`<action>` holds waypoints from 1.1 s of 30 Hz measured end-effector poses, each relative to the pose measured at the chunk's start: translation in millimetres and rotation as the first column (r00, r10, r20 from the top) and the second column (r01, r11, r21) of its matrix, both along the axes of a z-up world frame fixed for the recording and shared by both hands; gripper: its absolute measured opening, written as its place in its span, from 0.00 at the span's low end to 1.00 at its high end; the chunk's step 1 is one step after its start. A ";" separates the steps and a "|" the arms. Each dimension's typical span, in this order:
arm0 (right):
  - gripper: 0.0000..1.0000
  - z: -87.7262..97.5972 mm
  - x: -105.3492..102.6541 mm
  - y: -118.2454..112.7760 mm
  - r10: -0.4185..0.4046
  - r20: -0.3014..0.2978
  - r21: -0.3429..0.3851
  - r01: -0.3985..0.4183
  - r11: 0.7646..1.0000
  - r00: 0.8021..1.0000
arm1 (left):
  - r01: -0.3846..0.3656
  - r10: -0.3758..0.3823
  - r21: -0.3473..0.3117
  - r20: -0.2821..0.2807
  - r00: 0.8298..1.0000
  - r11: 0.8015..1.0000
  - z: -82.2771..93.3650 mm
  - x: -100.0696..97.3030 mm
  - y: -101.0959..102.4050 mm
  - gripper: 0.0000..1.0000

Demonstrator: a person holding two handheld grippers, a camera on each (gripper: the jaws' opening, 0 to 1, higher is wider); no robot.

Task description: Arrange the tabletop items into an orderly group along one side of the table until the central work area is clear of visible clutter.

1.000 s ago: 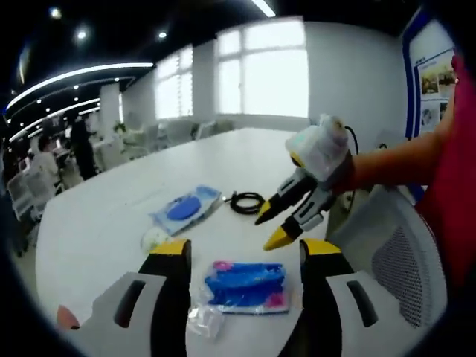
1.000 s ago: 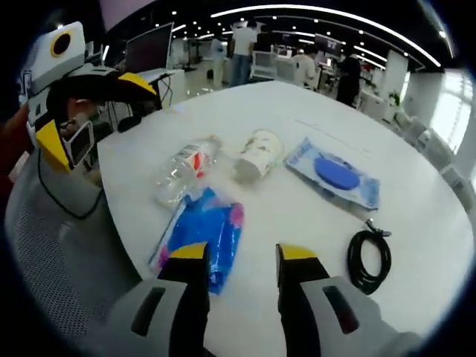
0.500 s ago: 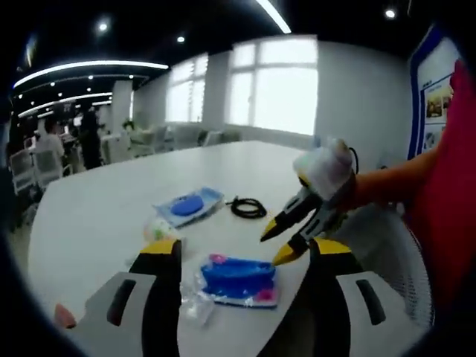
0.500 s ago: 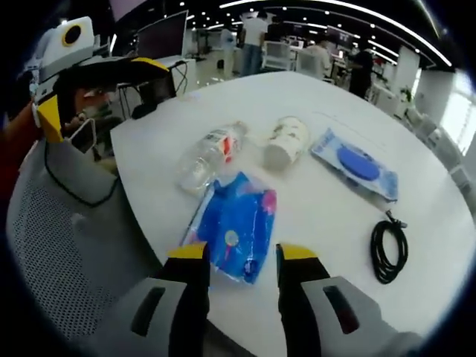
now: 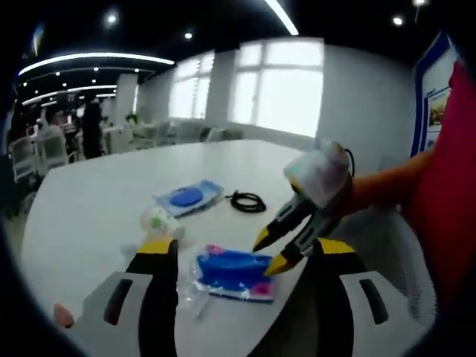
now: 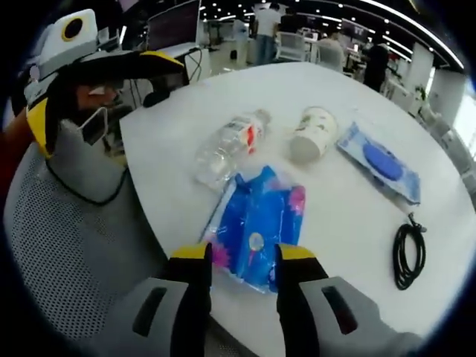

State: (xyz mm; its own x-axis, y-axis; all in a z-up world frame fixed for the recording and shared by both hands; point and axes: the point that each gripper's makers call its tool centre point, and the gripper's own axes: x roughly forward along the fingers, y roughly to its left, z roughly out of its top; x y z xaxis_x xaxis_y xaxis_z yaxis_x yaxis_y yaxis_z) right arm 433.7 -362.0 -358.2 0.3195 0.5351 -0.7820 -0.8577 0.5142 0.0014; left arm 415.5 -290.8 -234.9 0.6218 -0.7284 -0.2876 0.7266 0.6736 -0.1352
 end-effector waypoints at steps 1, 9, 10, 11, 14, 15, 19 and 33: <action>0.33 -1.5 0.4 0.5 0.004 -0.005 -0.004 -0.004 1.000 1.000 | 0.000 0.000 0.002 0.001 1.000 1.000 -0.4 0.4 0.0 0.73; 0.26 -14.4 5.8 -2.1 0.002 -0.029 -0.062 -0.004 0.998 1.000 | 0.010 -0.011 0.033 0.005 1.000 0.999 -4.2 -0.8 -1.8 0.74; 0.26 -15.4 6.3 -3.5 -0.002 -0.031 -0.068 -0.001 0.998 1.000 | 0.010 -0.011 0.036 0.004 1.000 0.999 -5.1 -0.5 -1.3 0.74; 0.24 -16.4 7.2 -5.8 -0.003 -0.032 -0.079 0.001 0.997 0.999 | 0.010 -0.010 0.037 0.003 1.000 0.999 -5.3 -0.4 -1.1 0.74; 0.22 -16.0 11.0 -9.1 -0.007 -0.025 -0.086 0.005 0.996 1.000 | 0.011 -0.011 0.037 0.003 1.000 0.999 -5.2 -0.4 -1.5 0.74; 0.20 -15.8 11.9 -9.8 -0.007 -0.024 -0.087 0.005 0.996 1.000 | 0.012 -0.012 0.038 0.003 1.000 0.999 -5.2 -0.6 -1.7 0.74; 0.17 -17.6 12.6 -10.2 -0.006 -0.029 -0.091 0.003 0.996 1.000 | 0.014 -0.014 0.039 0.002 1.000 0.999 -5.7 -1.0 -2.3 0.73; 0.01 -22.0 18.8 -14.8 0.042 -0.015 -0.121 -0.043 0.992 0.999 | 0.009 -0.009 0.037 0.003 1.000 0.999 -5.2 0.2 -1.7 0.73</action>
State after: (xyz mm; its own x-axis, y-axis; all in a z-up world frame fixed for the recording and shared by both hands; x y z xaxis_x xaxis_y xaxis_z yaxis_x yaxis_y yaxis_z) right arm 452.4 -376.8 -380.2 0.2884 0.4493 -0.8456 -0.8791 0.4742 -0.0478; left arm 415.8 -292.5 -240.1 0.6164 -0.7229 -0.3122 0.7329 0.6717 -0.1082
